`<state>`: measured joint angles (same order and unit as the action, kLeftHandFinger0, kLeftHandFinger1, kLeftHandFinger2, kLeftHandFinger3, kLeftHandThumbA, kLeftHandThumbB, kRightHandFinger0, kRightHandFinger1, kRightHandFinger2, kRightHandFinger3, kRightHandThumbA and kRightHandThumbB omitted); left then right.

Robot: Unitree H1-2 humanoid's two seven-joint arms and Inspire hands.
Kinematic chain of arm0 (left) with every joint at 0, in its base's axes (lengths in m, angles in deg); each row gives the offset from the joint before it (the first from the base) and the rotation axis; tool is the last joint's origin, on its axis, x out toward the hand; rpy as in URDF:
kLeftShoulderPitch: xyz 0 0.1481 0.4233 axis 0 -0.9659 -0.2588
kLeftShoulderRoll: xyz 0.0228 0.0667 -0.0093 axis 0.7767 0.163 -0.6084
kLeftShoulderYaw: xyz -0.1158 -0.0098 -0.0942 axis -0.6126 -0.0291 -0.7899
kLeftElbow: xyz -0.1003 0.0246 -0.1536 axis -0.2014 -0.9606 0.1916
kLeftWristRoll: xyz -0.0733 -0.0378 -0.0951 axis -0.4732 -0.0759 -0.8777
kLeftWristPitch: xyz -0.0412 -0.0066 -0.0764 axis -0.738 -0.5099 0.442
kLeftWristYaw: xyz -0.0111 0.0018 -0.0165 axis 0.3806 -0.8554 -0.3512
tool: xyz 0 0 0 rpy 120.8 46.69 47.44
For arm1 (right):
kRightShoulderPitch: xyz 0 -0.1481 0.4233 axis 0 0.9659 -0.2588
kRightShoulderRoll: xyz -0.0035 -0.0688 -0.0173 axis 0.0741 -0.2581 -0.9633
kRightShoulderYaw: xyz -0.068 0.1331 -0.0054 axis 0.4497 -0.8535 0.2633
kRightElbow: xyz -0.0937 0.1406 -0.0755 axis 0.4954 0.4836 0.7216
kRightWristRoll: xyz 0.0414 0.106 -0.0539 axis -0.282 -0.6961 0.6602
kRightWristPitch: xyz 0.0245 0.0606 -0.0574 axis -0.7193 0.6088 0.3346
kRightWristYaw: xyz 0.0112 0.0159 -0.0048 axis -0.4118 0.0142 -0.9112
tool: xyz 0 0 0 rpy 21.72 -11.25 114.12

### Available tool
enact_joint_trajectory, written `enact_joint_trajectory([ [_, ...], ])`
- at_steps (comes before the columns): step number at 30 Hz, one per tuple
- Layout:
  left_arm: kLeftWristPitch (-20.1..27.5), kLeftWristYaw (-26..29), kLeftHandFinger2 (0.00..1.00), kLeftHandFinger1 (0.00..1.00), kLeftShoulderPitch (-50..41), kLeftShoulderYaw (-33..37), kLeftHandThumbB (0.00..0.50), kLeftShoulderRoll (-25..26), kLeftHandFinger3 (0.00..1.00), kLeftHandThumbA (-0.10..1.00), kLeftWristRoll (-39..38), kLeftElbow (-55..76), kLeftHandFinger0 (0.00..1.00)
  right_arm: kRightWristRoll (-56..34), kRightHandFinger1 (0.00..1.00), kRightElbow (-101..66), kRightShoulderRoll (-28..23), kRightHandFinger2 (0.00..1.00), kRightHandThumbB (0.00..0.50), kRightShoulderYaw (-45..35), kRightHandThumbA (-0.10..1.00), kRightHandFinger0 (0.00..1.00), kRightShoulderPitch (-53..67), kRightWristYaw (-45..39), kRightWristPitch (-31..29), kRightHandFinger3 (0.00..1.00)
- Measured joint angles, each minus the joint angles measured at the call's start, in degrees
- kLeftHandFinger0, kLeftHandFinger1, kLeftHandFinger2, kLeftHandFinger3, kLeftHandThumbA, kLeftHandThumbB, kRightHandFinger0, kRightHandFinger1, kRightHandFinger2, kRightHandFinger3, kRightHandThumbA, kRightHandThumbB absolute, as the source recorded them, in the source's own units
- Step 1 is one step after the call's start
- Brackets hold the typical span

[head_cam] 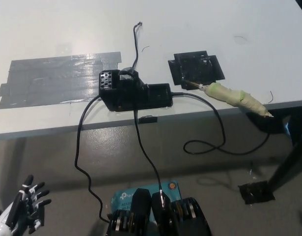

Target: The robot uses its right hand to grab and lift the soldering gun kept on the middle of the table and puts it in its base

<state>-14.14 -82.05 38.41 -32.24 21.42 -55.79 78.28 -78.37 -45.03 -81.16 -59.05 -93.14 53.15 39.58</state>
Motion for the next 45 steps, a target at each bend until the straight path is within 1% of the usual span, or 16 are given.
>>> enact_joint_trajectory([
  [2,-0.2,0.0,1.0,0.91,0.1,0.0,0.149,0.0,1.0,1.0,0.0,0.0,0.75,2.3,1.0,-3.2,-1.0,1.0,0.267,0.6,0.87,1.0,-4.2,0.2,1.2,1.0],
  [4,-0.2,0.0,1.0,0.9,0.2,0.0,0.138,0.0,1.0,1.0,0.0,0.0,0.75,4.5,1.0,-4.8,-1.7,1.0,0.285,2.0,0.87,1.0,-8.4,0.2,2.5,1.0],
  [5,-0.2,0.0,1.0,0.91,0.2,0.0,0.139,0.0,1.0,1.0,0.0,0.0,0.76,6.0,1.0,-5.9,-2.1,1.0,0.376,3.2,0.96,1.0,-10.9,0.1,3.6,1.0],
  [8,-0.3,0.0,1.0,0.88,0.3,0.0,0.131,0.0,1.0,1.0,0.1,0.0,0.71,9.6,1.0,-6.9,-3.0,1.0,0.404,7.3,0.99,1.0,-17.8,-0.7,6.4,1.0],
  [9,-0.3,0.0,1.0,0.88,0.4,0.1,0.154,0.0,1.0,1.0,0.0,0.0,0.71,10.6,1.0,-6.9,-3.1,1.0,0.403,8.5,0.99,1.0,-19.7,-0.9,7.1,1.0],
  [12,-0.4,0.0,1.0,0.9,0.9,0.1,0.157,0.0,1.0,1.0,0.0,0.0,0.75,13.9,1.0,-5.3,-3.0,1.0,0.355,13.3,0.84,1.0,-26.3,-1.8,9.0,1.0],
  [13,-0.4,-0.1,1.0,0.91,1.1,0.1,0.158,0.0,1.0,1.0,0.0,0.0,0.75,14.7,1.0,-4.5,-2.8,1.0,0.358,14.5,0.84,1.0,-27.8,-2.1,9.7,1.0],
  [19,-0.5,-0.5,1.0,0.91,1.3,0.2,0.117,0.1,1.0,1.0,0.1,0.5,0.75,17.0,1.0,6.1,0.0,1.0,0.329,20.2,0.63,1.0,-33.8,-3.8,11.2,1.0],
  [23,-0.5,-0.8,0.99,0.9,1.3,0.3,0.124,0.2,1.0,1.0,0.1,0.7,0.74,17.3,1.0,15.7,2.7,1.0,0.333,22.4,0.61,1.0,-36.2,-5.0,11.1,1.0],
  [25,-0.5,-0.8,1.0,0.92,1.3,0.3,0.148,0.2,1.0,1.0,0.1,0.7,0.75,17.5,1.0,18.9,3.7,1.0,0.347,23.4,0.64,1.0,-37.1,-5.4,11.2,1.0],
  [27,-0.5,-0.8,1.0,0.92,1.4,0.3,0.142,0.2,1.0,1.0,0.1,0.7,0.75,17.8,1.0,21.4,4.5,1.0,0.353,24.4,0.67,1.0,-38.0,-5.8,11.3,1.0],
  [32,-0.6,-0.9,1.0,0.91,1.5,0.3,0.142,0.2,1.0,1.0,0.1,0.9,0.72,18.8,1.0,25.4,5.9,1.0,0.306,26.3,0.62,1.0,-40.0,-6.8,11.6,1.0],
  [36,-0.6,-1.0,0.98,0.88,1.5,0.6,0.105,0.3,1.0,1.0,0.3,2.0,0.69,20.1,1.0,26.2,6.5,1.0,0.268,28.5,0.59,1.0,-40.4,-7.9,12.0,1.0],
  [39,-0.6,-1.0,0.98,0.89,1.5,0.6,0.129,0.3,1.0,1.0,0.3,2.0,0.71,20.7,1.0,25.9,7.3,1.0,0.268,29.2,0.58,1.0,-40.4,-8.6,12.3,1.0],
  [44,-0.7,-1.1,1.0,0.95,1.5,0.7,0.096,0.4,1.0,1.0,0.3,2.0,0.79,21.4,1.0,25.2,8.1,1.0,0.246,30.0,0.57,1.0,-40.4,-9.3,12.6,1.0],
  [45,-0.7,-1.2,1.0,0.95,1.5,0.8,0.114,0.5,1.0,1.0,0.3,2.0,0.8,21.5,1.0,25.1,8.1,1.0,0.273,30.2,0.55,1.0,-40.4,-9.4,12.6,1.0],
])
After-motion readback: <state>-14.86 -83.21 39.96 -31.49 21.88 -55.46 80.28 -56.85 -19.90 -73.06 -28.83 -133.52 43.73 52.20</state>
